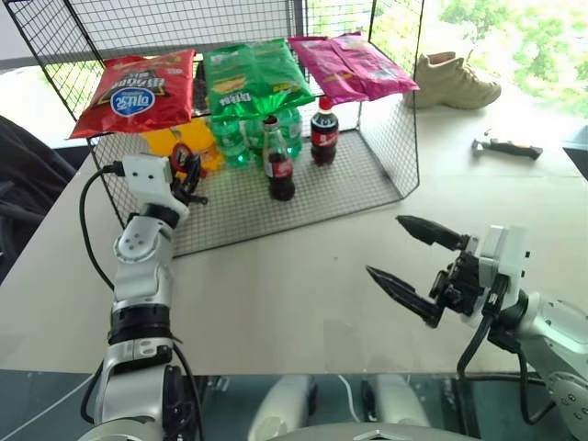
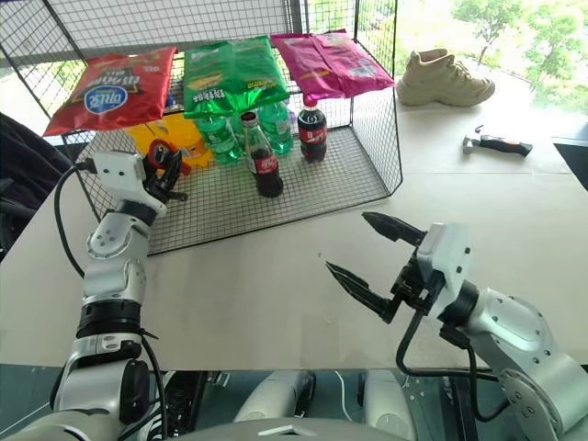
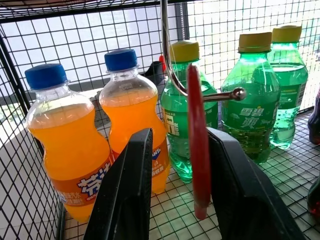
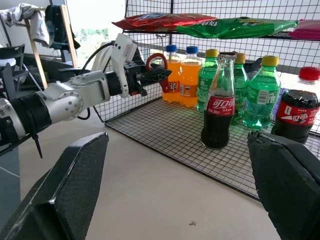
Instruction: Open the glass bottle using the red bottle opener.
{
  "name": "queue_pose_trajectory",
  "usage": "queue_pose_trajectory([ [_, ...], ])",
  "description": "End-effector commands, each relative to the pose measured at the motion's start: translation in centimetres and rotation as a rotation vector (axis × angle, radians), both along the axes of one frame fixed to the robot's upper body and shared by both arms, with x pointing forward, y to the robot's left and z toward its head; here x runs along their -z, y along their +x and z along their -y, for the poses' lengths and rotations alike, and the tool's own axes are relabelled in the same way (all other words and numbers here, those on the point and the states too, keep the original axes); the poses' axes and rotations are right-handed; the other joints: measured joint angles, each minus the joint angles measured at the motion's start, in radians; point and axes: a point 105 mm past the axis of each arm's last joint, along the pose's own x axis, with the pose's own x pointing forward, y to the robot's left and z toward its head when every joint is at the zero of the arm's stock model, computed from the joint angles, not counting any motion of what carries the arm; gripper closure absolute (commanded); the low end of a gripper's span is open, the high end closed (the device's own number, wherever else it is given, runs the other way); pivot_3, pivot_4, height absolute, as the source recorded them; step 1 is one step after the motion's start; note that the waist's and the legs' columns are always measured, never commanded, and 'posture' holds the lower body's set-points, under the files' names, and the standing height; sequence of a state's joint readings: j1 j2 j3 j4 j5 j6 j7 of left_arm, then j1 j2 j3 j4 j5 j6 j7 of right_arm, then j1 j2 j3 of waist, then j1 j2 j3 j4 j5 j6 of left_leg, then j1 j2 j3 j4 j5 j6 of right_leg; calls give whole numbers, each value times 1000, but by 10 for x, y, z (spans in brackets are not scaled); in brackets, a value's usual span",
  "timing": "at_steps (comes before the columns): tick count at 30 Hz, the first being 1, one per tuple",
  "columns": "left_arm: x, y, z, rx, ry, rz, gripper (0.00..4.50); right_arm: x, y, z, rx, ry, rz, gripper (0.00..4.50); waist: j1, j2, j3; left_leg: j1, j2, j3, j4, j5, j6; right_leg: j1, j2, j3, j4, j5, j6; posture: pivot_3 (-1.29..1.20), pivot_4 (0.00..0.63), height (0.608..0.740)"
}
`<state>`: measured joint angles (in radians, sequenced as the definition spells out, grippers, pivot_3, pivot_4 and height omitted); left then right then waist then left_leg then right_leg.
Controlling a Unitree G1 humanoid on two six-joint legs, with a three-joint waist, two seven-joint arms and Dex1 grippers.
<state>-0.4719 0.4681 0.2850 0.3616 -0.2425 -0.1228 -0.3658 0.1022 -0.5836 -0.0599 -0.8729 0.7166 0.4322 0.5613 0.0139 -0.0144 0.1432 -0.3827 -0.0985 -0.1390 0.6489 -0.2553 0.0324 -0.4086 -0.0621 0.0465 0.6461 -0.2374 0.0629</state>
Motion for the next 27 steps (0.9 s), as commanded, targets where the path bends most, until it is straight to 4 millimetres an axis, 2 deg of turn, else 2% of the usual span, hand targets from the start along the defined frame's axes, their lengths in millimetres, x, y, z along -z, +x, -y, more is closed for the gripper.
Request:
queue_pose_trajectory([
  [1, -29, -6, 1, 9, 4, 112, 2955, -7, -3, -1, -10, 7, 37, 0, 0, 0, 0, 0, 0, 0, 0, 0, 0, 0, 0, 0, 0, 0, 0, 0, 150, 732],
  [13, -37, -10, 0, -3, 6, 143, 2955, -6, -1, -2, -15, 8, 40, 0, 0, 0, 0, 0, 0, 0, 0, 0, 0, 0, 0, 0, 0, 0, 0, 0, 150, 732],
  [14, -36, -10, 0, -3, 3, 141, 3436, -6, -1, -2, -15, 8, 40, 0, 0, 0, 0, 0, 0, 0, 0, 0, 0, 0, 0, 0, 0, 0, 0, 0, 150, 732],
  [17, -29, -10, 1, 2, -6, 119, 4488, -6, 0, -2, -13, 6, 43, 0, 0, 0, 0, 0, 0, 0, 0, 0, 0, 0, 0, 0, 0, 0, 0, 0, 150, 732],
  [27, -21, -9, 7, 35, -81, 79, 4488, -6, 0, -2, -10, 5, 46, 0, 0, 0, 0, 0, 0, 0, 0, 0, 0, 0, 0, 0, 0, 0, 0, 0, 150, 732],
])
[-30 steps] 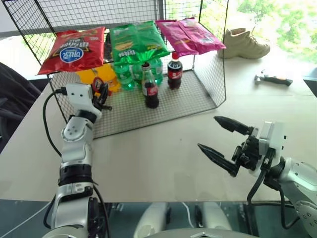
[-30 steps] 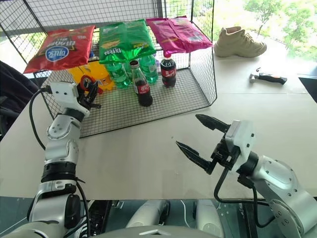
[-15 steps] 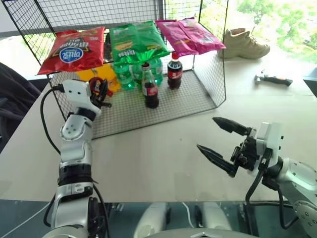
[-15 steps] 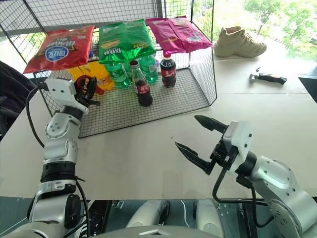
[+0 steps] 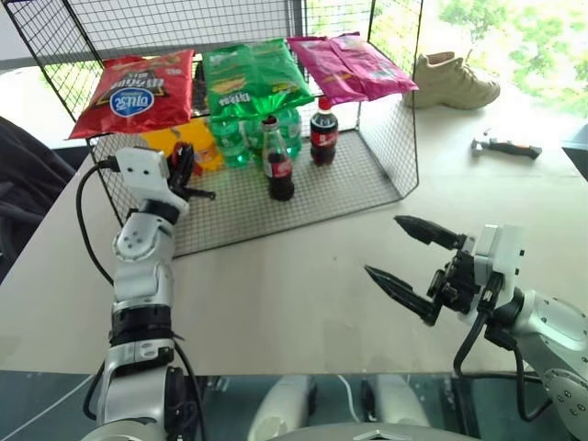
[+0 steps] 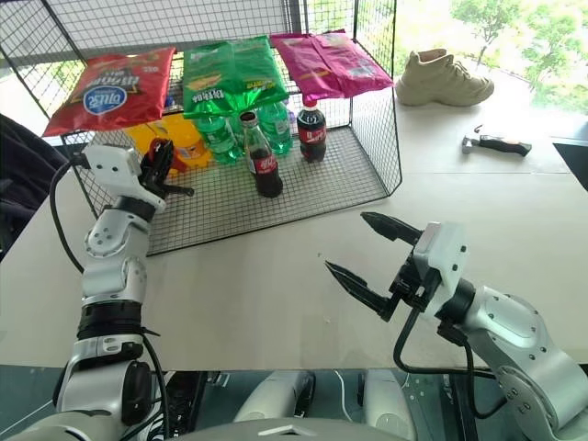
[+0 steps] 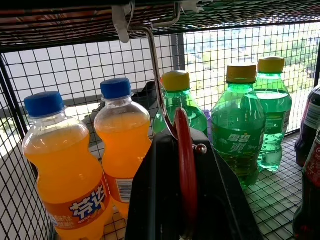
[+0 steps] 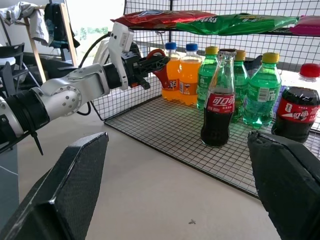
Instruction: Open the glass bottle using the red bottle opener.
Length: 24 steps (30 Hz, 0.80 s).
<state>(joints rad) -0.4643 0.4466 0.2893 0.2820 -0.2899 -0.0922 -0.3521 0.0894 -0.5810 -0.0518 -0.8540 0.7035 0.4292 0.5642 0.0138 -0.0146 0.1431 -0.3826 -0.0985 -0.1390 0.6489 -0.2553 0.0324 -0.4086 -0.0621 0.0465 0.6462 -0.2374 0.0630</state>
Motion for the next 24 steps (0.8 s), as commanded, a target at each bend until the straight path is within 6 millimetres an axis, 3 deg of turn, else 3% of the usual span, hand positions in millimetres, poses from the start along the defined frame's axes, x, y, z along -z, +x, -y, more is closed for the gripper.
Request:
queue_pose_trajectory([
  [1, -10, -5, 0, 21, -49, 33, 4488, -7, -3, -2, -16, 9, 46, 0, 0, 0, 0, 0, 0, 0, 0, 0, 0, 0, 0, 0, 0, 0, 0, 0, 150, 732],
  [8, -19, -11, 19, 283, -489, 25, 4488, -7, -3, -2, -12, 11, 50, 0, 0, 0, 0, 0, 0, 0, 1, 0, 0, 0, 0, 0, 0, 0, 0, 0, 150, 732],
  [12, -22, -17, 25, 400, -652, 11, 4488, -7, -3, -2, -8, 11, 49, 0, -2, 0, 0, 0, 0, 0, 1, 0, 0, 0, 0, 0, 1, 0, 0, 0, 150, 732],
  [24, -33, -34, 12, 497, -849, 79, 4488, -6, -2, -1, -5, 7, 49, 0, -3, 0, 0, 1, 0, 0, 1, 0, 0, 0, 1, 0, 1, 0, 0, 0, 150, 732],
])
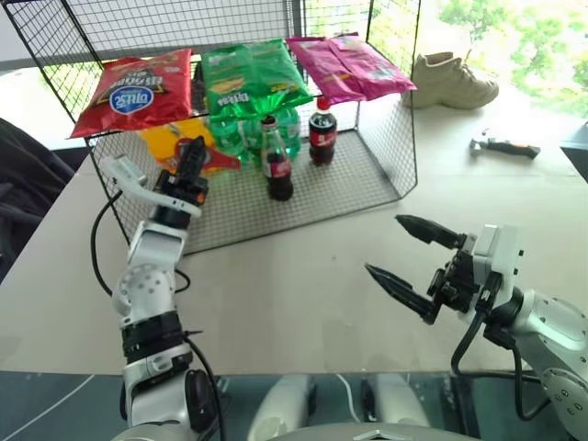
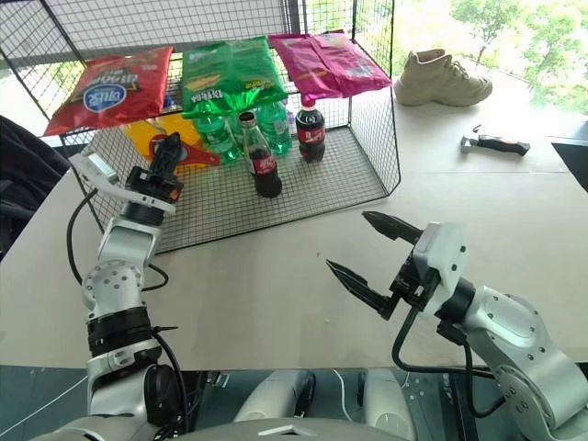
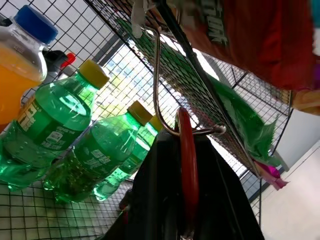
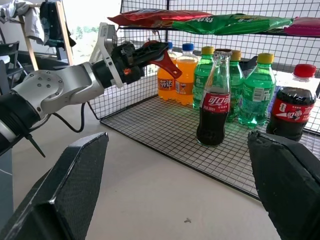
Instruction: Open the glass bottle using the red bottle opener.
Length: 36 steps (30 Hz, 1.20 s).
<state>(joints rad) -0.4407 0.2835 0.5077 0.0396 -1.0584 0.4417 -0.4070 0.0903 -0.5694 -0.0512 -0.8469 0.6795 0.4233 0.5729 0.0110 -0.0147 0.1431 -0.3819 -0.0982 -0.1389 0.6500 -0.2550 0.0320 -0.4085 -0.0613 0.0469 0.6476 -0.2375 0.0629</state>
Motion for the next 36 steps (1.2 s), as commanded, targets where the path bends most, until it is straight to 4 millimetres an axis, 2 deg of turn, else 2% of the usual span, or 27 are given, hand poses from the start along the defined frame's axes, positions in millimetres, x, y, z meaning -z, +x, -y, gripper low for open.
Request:
queue_pose_trajectory([
  [1, -16, -11, -15, -34, -40, 68, 4488, -7, -4, -2, -15, 11, 41, 0, 0, 0, 0, 0, 0, 0, 0, 0, 0, 0, 0, 0, 0, 0, 0, 0, 150, 732],
  [11, -22, -17, -18, -14, -128, 105, 4488, -6, -3, -1, -12, 7, 40, 0, -1, 0, 0, 0, 0, 0, 0, 0, 0, 0, 0, 0, 0, 0, 0, 0, 150, 732],
  [21, -26, -17, -9, 17, -124, 106, 4488, -6, -2, -1, -12, 7, 45, 0, 0, 0, 0, 0, 0, 0, 0, 0, 0, 0, 0, 1, 0, 0, 0, 0, 150, 732],
  [23, -26, -16, -8, 13, -112, 101, 3800, -6, -2, -1, -12, 8, 46, 0, 0, 0, 0, 0, 0, 0, 0, 0, 0, 0, 1, 1, 0, 0, 0, 0, 150, 732],
  [31, -25, -14, -6, 10, -104, 87, 3800, -6, -1, -2, -13, 8, 48, 0, 3, 0, 0, 0, 0, 0, 0, 0, 0, 0, 0, 0, 0, 0, 0, 0, 150, 732],
  [36, -15, -13, -9, 9, -85, 56, 3800, -6, -1, -3, -14, 6, 50, 0, 3, 0, 0, 0, 0, 0, 0, 0, 0, 0, 0, 0, 0, 0, 0, 0, 150, 732],
])
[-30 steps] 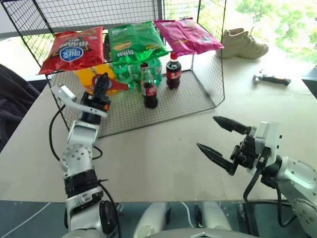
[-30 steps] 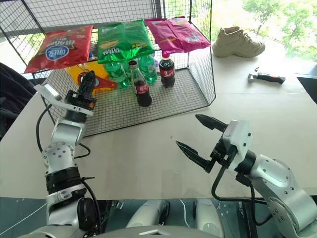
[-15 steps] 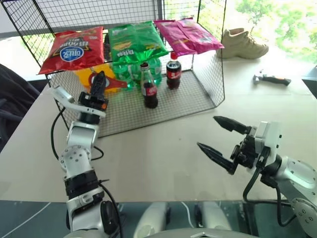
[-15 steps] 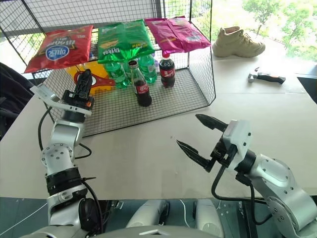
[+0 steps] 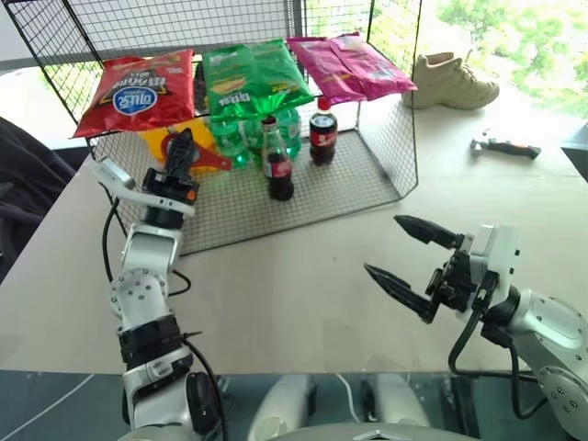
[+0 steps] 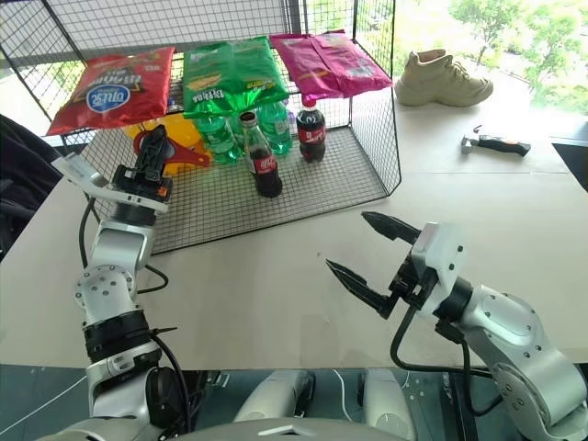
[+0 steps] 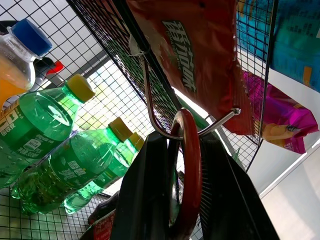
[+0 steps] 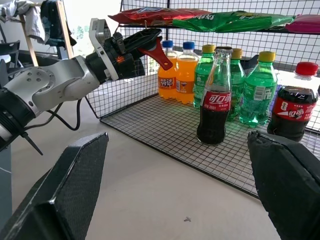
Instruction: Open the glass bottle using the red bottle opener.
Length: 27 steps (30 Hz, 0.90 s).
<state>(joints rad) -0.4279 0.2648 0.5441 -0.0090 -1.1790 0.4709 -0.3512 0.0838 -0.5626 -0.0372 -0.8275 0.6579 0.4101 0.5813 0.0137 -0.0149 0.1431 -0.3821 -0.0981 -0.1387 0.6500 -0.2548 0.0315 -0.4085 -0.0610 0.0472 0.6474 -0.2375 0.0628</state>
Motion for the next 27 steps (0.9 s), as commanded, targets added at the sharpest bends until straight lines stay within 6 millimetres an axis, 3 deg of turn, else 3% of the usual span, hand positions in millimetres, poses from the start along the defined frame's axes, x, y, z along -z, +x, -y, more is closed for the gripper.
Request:
queue_pose_trajectory([
  [1, -4, -5, -6, -14, 29, 28, 3800, -8, -3, -2, -16, 10, 48, 0, 0, 0, 0, 0, 0, 0, 0, 0, 0, 0, 0, 0, 0, 0, 0, 0, 150, 732],
  [8, 14, -7, -7, -11, 58, -17, 3800, -8, -3, -2, -16, 11, 48, 0, 0, 0, 0, 0, 0, 0, 0, 0, 0, 0, 0, 0, 0, 0, 0, 0, 150, 732],
  [20, 14, -8, -8, -17, 65, -15, 3800, -8, -2, -2, -13, 11, 49, 0, 0, 0, 0, 0, 0, 0, 0, 0, 0, 0, 0, 0, 0, 0, 0, 0, 150, 732],
  [21, 14, -8, -9, -18, 59, -13, 4309, -8, -2, -2, -13, 12, 50, 0, 0, 0, 0, 0, 0, 0, 0, 0, 0, 0, 0, 0, 0, 0, 0, 0, 150, 732],
  [22, 14, -8, -9, -19, 56, -12, 4474, -7, -2, -2, -13, 11, 49, 0, 0, 0, 0, 0, 0, 0, 0, 0, 0, 0, 0, 0, 0, 0, 0, 0, 150, 732],
  [27, 13, -8, -9, -18, 43, -14, 4474, -7, -2, -3, -14, 11, 48, 0, 0, 0, 0, 0, 0, 0, 0, 0, 0, 0, 0, 0, 0, 0, 0, 0, 150, 732],
])
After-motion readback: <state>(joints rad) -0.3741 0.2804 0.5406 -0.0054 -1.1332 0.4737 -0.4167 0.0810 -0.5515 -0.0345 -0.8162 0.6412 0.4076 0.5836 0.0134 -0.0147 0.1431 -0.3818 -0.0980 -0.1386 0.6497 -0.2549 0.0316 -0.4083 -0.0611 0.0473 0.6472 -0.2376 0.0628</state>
